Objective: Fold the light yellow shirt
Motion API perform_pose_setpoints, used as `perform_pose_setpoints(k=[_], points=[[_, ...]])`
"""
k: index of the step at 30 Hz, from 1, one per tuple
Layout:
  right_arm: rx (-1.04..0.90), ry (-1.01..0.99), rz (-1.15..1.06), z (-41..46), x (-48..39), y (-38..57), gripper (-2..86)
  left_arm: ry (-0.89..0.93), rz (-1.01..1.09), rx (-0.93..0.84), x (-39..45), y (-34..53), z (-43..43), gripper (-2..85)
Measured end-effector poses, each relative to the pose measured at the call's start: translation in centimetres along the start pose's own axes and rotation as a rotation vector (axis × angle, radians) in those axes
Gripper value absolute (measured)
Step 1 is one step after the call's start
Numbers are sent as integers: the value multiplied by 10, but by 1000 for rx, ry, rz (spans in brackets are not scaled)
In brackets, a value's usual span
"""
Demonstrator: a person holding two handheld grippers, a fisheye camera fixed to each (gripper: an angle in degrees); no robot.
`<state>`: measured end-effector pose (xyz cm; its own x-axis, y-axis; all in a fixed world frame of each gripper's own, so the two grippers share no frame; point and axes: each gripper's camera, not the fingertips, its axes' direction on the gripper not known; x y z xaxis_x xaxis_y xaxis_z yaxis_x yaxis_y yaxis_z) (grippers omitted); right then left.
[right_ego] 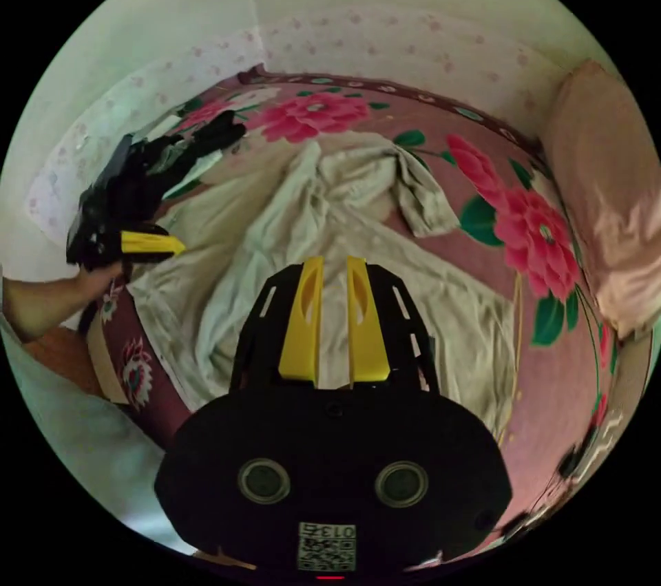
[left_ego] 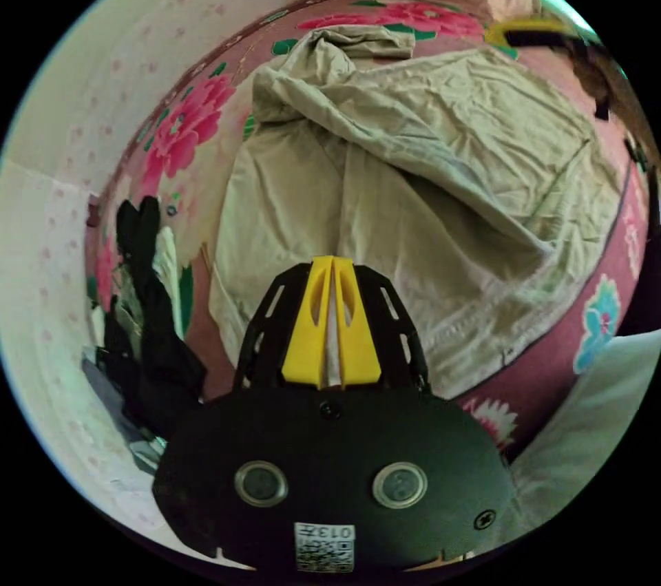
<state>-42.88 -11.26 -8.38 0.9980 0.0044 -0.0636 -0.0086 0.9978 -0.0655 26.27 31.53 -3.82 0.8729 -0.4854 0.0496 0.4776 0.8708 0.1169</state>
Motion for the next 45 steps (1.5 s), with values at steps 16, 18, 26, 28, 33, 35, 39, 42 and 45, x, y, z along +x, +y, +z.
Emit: perform_pose_setpoints(k=[16,18,26,28,33,35,39,42,45], points=[[-385,-163,-113,213,44,-218,40,234,-73,6,0,9,44,1],[-323,-230,-106,191,65,-220,34,275,-104,5,-7,12,42,4],[196,-771,-306,7,183,-164,24,497,-119,178,-42,4,18,163],[269,-836,-322,-23,205,-148,24,525,-61,132,-40,-11,29,174],[299,-869,-435,-78,230,-114,23,724,-130,62,-52,-27,49,178],[286,-862,-468,-91,235,-99,24,821,-70,28,-40,-26,45,78],[288,-810,-482,-103,247,-71,25,656,-28,79,-25,-7,-1,13],[347,-734,-444,-118,271,-31,25,366,-84,197,-7,30,-65,5],[390,-591,-358,-134,295,33,28,69,35,265,61,64,-120,3]])
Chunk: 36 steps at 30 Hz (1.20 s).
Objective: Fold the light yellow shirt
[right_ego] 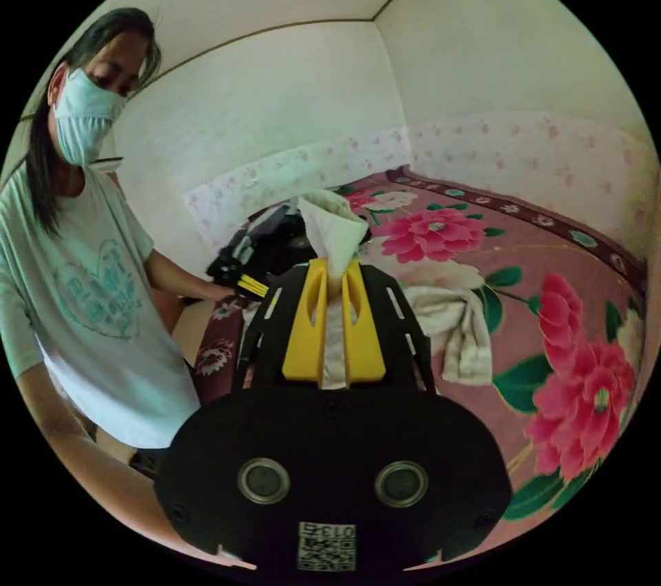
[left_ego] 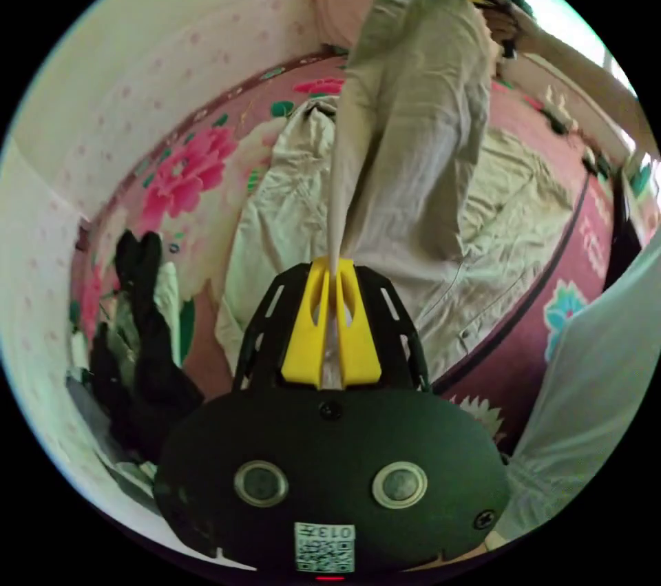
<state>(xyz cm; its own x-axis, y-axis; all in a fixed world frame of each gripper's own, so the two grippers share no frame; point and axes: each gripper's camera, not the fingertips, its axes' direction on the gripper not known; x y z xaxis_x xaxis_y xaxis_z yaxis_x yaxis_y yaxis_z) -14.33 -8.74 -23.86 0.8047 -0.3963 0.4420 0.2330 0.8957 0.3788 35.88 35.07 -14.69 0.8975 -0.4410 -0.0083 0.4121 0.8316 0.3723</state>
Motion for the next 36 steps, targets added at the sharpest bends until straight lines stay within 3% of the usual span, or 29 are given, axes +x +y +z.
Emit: perform_pose_setpoints(k=[3,5,9,12,15,19,22,27,31,34,36], points=[[-86,196,157,-22,-17,80,39,-130,289,-40,95,18,-7,3],[-173,313,380,-27,-25,160,67,-139,441,-120,153,34,17,3],[-444,453,760,-30,-38,274,83,-154,439,-165,184,40,37,4],[-298,484,920,-68,-62,304,84,-120,457,-197,190,31,31,4],[-269,554,867,-74,-65,282,111,-75,473,-196,191,27,24,4],[-312,493,723,-30,-23,223,121,-57,501,-243,199,15,22,4],[-434,447,681,24,21,201,114,-75,534,-256,208,11,20,4],[-666,301,761,87,64,200,26,-45,490,-280,206,3,10,1],[-453,330,465,43,15,137,9,-82,298,-152,176,-6,-27,-1],[-235,392,256,-26,-53,112,5,-158,300,-103,178,-3,-44,0],[-187,462,189,-58,-94,121,5,-171,323,-77,186,5,-48,0]])
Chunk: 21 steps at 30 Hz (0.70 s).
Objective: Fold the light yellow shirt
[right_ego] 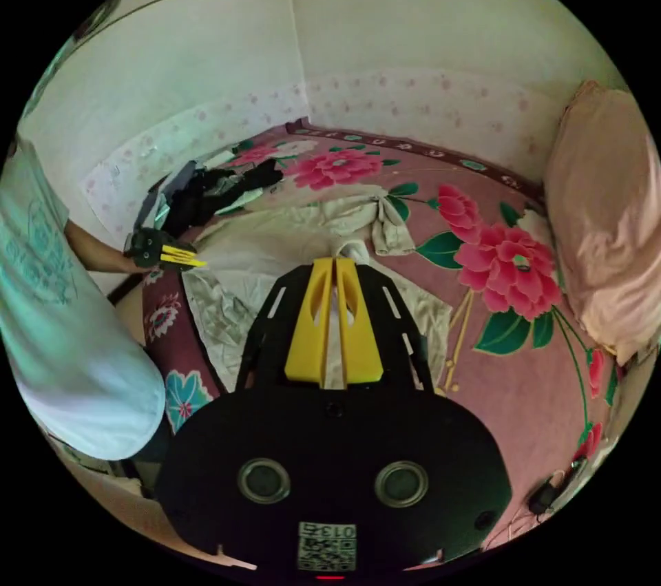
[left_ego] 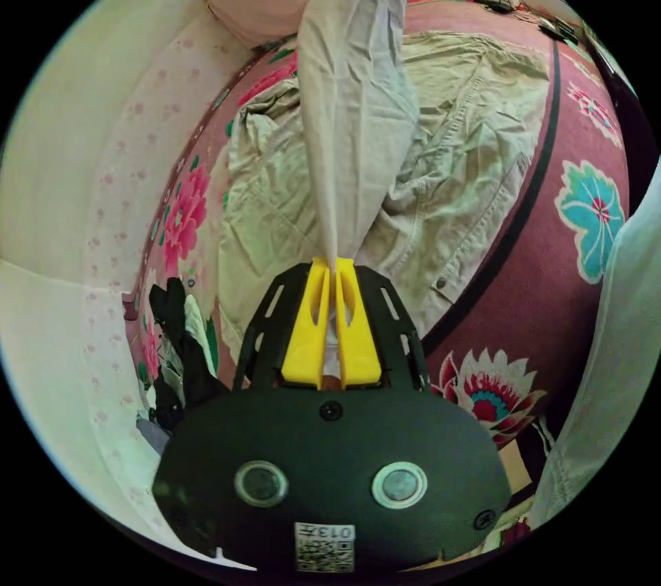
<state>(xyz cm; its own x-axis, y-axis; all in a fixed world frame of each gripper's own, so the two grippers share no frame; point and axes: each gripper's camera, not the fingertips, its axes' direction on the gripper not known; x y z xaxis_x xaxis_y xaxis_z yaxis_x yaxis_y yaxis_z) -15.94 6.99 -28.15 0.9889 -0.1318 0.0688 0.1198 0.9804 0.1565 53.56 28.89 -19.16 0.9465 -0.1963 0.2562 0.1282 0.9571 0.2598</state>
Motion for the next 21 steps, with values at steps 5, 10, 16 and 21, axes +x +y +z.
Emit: perform_pose_setpoints(k=[5,10,16,21], points=[[-378,155,236,11,-27,142,5,51,172,-80,47,9,28,3],[-346,77,630,-14,-34,231,24,116,192,-91,32,20,8,10],[-177,100,664,-17,-42,197,101,130,-79,109,-36,20,-40,14],[-359,32,669,67,-25,170,91,290,-106,137,-54,-42,-21,14]])
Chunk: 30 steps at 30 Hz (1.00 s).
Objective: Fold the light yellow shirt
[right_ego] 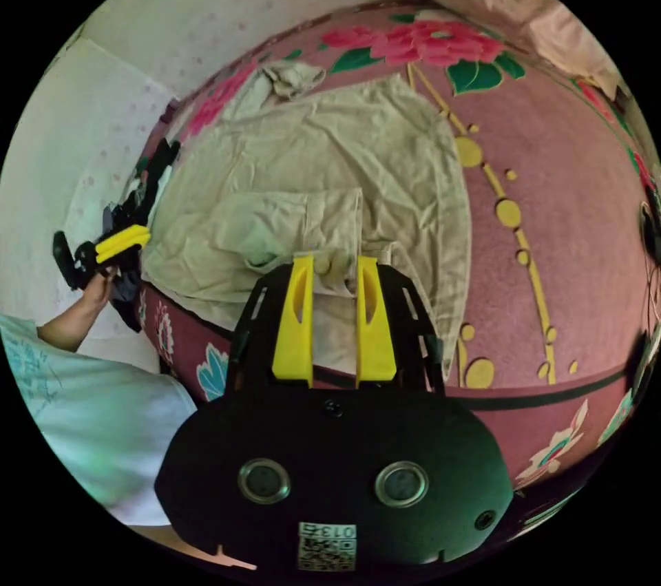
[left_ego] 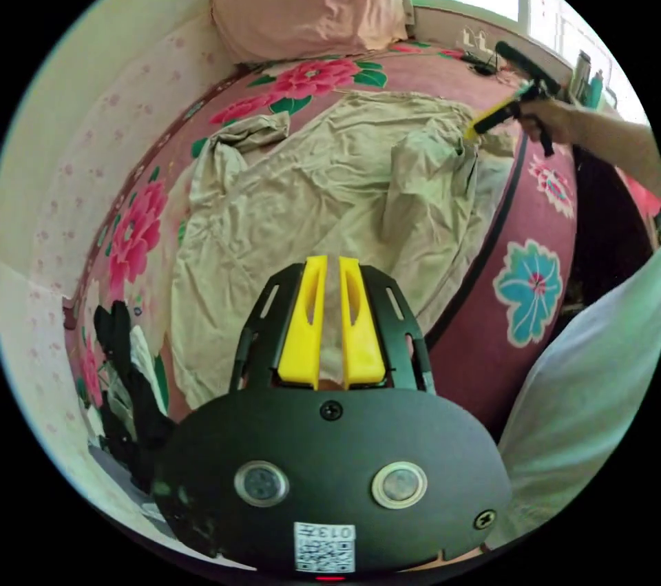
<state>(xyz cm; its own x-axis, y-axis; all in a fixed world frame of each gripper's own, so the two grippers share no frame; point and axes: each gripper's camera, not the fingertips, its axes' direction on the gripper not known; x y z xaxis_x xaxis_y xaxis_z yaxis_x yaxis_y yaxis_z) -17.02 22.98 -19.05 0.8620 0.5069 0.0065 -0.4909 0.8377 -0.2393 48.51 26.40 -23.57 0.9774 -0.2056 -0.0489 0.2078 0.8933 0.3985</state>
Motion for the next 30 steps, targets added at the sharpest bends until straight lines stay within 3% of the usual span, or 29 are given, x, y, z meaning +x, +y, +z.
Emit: perform_pose_setpoints(k=[2,5,9,11,13,15,17,21,23,25,28,30], points=[[-59,6,29,18,-1,-7,67,39,-8,17,-2,-10,20,7],[15,52,-11,-19,-18,-2,33,43,6,-185,-9,-15,75,0],[155,113,-31,-73,-36,29,22,-70,-168,-112,-35,-4,65,-3],[112,196,37,-67,-29,51,25,-9,-286,-91,-52,10,68,-3],[18,236,95,-38,-15,64,32,137,-289,-187,-58,14,89,-3],[-36,167,153,-22,-2,72,40,54,-302,-172,-62,17,78,-3],[92,193,178,-55,-10,77,34,-20,-241,-48,-57,11,45,-3],[265,316,10,-82,-61,65,19,5,-5,-40,-17,-12,47,-3],[198,321,-162,-53,-94,41,11,-74,110,-128,4,-17,80,-2],[121,354,-200,-18,-104,22,6,-49,117,-144,-1,-16,101,-2],[-88,378,-165,41,-89,-4,3,25,80,-145,-24,-20,95,-2],[-25,352,-108,16,-83,-14,2,-118,26,-118,-41,-11,66,1]])
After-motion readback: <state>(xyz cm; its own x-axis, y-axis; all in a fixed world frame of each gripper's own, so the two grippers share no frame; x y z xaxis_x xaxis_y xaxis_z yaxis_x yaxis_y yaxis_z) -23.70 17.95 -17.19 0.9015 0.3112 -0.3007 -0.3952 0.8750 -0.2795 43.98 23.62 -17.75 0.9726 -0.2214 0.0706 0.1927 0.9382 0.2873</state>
